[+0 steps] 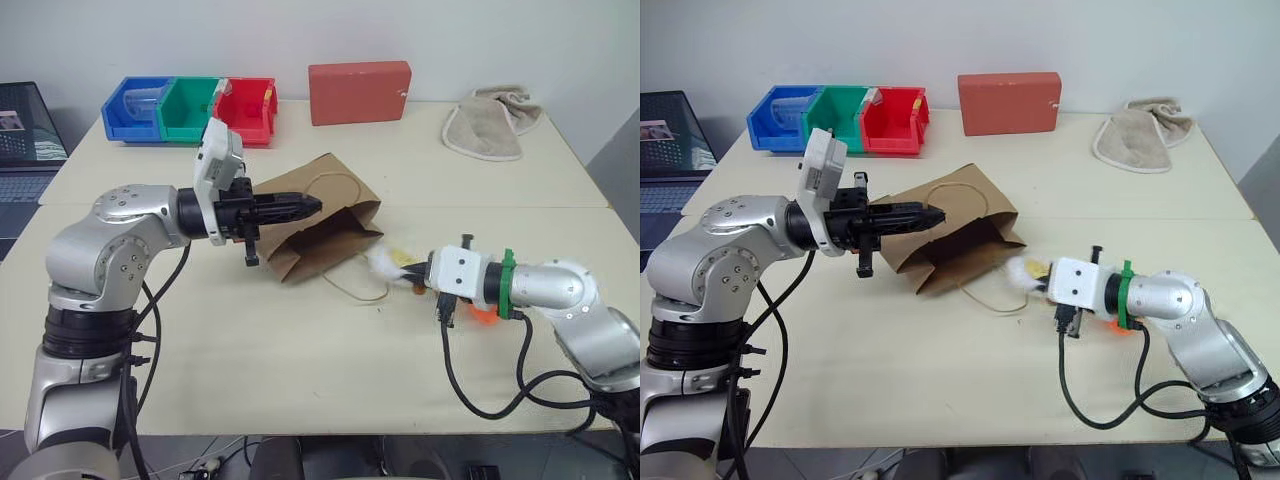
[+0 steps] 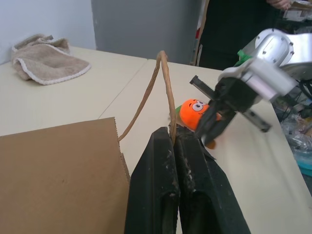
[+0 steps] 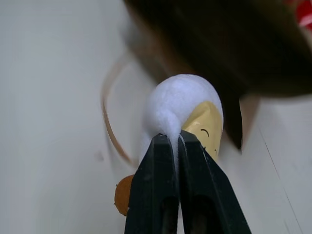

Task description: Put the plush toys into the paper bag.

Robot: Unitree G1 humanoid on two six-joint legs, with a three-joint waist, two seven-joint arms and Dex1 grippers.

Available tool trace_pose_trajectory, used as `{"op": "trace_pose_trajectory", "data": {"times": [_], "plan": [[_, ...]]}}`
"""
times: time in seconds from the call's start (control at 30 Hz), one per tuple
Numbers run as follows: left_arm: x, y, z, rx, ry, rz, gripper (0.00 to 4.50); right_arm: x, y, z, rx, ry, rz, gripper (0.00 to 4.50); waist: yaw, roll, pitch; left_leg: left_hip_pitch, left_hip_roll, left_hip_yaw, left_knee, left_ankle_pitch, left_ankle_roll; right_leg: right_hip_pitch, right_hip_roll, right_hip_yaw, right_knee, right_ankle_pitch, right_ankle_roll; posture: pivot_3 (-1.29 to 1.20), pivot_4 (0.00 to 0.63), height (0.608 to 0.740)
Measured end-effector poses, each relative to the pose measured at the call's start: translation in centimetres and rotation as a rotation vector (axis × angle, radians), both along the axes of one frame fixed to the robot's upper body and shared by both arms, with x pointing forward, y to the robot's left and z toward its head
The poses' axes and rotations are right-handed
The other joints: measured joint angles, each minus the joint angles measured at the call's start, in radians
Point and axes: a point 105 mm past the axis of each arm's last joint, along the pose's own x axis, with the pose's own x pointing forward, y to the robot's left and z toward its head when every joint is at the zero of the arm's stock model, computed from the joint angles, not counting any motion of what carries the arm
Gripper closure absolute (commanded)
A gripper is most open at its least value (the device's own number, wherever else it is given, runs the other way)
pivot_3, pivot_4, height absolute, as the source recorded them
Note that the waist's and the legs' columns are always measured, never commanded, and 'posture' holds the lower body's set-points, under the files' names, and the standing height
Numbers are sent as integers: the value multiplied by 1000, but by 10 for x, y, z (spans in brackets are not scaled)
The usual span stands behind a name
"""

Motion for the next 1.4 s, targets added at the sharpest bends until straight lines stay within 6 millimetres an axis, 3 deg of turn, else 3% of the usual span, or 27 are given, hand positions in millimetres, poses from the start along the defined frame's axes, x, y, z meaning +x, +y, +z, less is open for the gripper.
{"op": "trace_pose_trajectory", "data": {"times": [0.07,0.13,0.3,0.43,0.67,0.77,1.1,1.3,1.4], "plan": [[0,-1,-1,-1,6,-9,4500,-3,15,6,68,50,45,4488,1,0,0,0,0,0,1,0,0,0,0,0,0,0,0,0,150,740],[-1,-2,-2,-3,10,-17,4500,7,26,8,75,40,38,4488,0,0,0,0,0,0,1,0,0,0,0,0,1,0,0,0,150,740],[-2,-4,0,-4,12,-30,4500,56,48,-8,55,-49,-99,4488,-2,0,0,0,0,0,0,0,0,-1,0,0,2,0,0,0,150,740],[-2,-5,1,-16,29,-33,4500,69,61,-19,34,-54,-125,4488,-1,0,0,-2,0,0,0,2,-4,-4,0,0,2,0,0,0,150,740],[-4,-6,3,-27,39,-45,4500,78,94,-8,108,-94,-133,4488,-2,0,0,-4,0,0,0,2,-4,-6,0,-1,3,0,0,0,150,740],[-3,-4,3,-31,38,-31,4500,79,98,-8,128,-86,-150,3778,0,0,0,-4,0,0,0,2,-4,-6,0,-1,3,0,0,0,150,740],[-2,-5,4,-40,38,-28,4500,79,85,-16,121,-59,-193,335,-2,0,0,-4,0,0,0,2,-4,-6,0,-1,4,0,0,0,150,740],[0,-6,3,-47,38,-27,4500,50,66,-6,126,17,-109,335,1,0,0,-5,0,-1,0,2,-3,-6,0,-1,3,0,0,0,150,740],[0,-7,3,-50,33,-29,4500,28,45,4,103,40,-40,335,3,0,0,-5,0,-1,1,1,-1,-6,0,-2,3,0,0,0,150,740]]}}
